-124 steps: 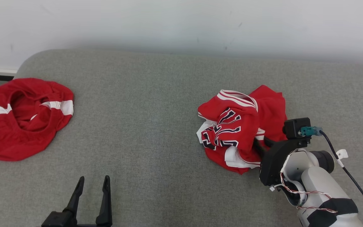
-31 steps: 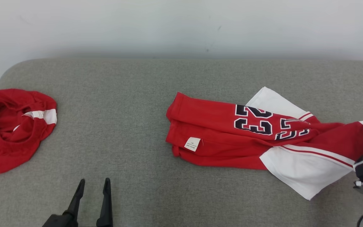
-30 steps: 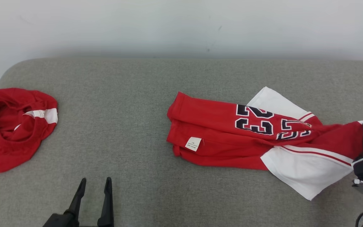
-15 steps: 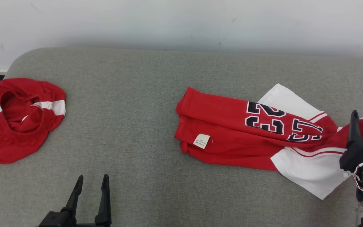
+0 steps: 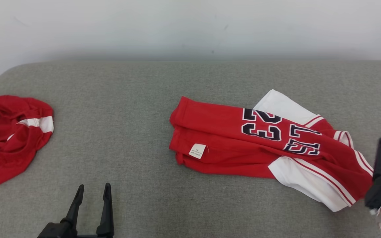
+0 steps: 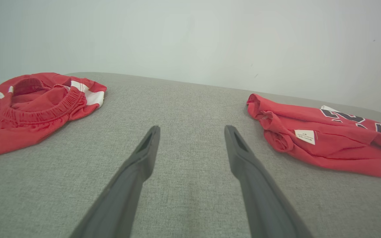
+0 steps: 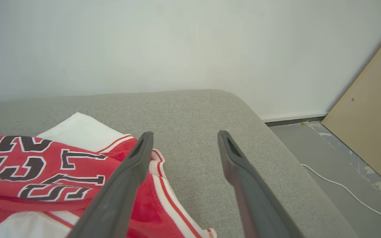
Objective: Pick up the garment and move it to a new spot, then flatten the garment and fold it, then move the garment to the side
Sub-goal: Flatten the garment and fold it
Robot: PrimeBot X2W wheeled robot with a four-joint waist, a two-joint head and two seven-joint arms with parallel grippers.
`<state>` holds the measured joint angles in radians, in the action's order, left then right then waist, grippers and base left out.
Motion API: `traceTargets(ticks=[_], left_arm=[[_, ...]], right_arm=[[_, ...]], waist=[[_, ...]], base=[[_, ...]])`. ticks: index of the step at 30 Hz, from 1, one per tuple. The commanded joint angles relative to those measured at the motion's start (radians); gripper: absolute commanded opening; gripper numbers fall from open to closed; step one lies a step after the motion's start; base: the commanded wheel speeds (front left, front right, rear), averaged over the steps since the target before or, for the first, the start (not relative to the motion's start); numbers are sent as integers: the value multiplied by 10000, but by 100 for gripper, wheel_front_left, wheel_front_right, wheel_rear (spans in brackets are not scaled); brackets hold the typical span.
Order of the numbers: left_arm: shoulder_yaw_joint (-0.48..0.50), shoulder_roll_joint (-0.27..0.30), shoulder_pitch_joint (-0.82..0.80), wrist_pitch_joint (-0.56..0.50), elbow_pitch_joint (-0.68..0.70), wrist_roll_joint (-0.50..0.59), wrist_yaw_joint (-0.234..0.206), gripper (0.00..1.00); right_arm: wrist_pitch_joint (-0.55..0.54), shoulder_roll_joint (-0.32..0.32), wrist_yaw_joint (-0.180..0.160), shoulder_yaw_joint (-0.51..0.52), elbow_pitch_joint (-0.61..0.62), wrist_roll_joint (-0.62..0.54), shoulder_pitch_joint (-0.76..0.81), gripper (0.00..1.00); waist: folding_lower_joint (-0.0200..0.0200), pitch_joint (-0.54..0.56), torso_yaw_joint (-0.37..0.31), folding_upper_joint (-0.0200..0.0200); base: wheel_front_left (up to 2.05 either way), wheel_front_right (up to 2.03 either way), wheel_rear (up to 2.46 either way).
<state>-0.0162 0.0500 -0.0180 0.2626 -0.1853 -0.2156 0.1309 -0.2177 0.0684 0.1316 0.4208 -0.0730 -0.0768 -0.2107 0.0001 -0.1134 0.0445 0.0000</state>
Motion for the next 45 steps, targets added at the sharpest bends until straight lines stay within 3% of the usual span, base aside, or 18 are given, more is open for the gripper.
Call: traceTargets(ticks=[1,6,11,28,36,45], left_arm=[[61,6,145,34,17,-24,-22,100],[82,5,148,34,34,5,-27,100],[91,5,122,34,7,27,-24,100],[-67,3,14,34,-263,-77,-31,100],[-1064,227,-2143,-479,-2414,-277,-17,100],[-988,265,-4491,-2134,-4478,-904,-103,100]], right_arm=[[237,-43,-18,-449,344,168,459,100],[964,-93,-18,-1664,1080,409,1367,100],[1709,-81,-18,-2653,884,572,1994,100],[2678,-182,-18,-3343,-35,1093,2690,100],[2702,-183,-18,-3599,-45,1258,2566,100],[2898,-183,-18,-3815,-200,1532,2344,100]], waist=[[-1,81,-160,0],[-1,111,-340,0],[-1,146,-410,0],[-1,401,-422,0],[-1,278,-985,0],[-1,-213,-2030,0]], base=[[0,0,0],[0,0,0],[0,0,0],[0,0,0],[0,0,0],[0,0,0]])
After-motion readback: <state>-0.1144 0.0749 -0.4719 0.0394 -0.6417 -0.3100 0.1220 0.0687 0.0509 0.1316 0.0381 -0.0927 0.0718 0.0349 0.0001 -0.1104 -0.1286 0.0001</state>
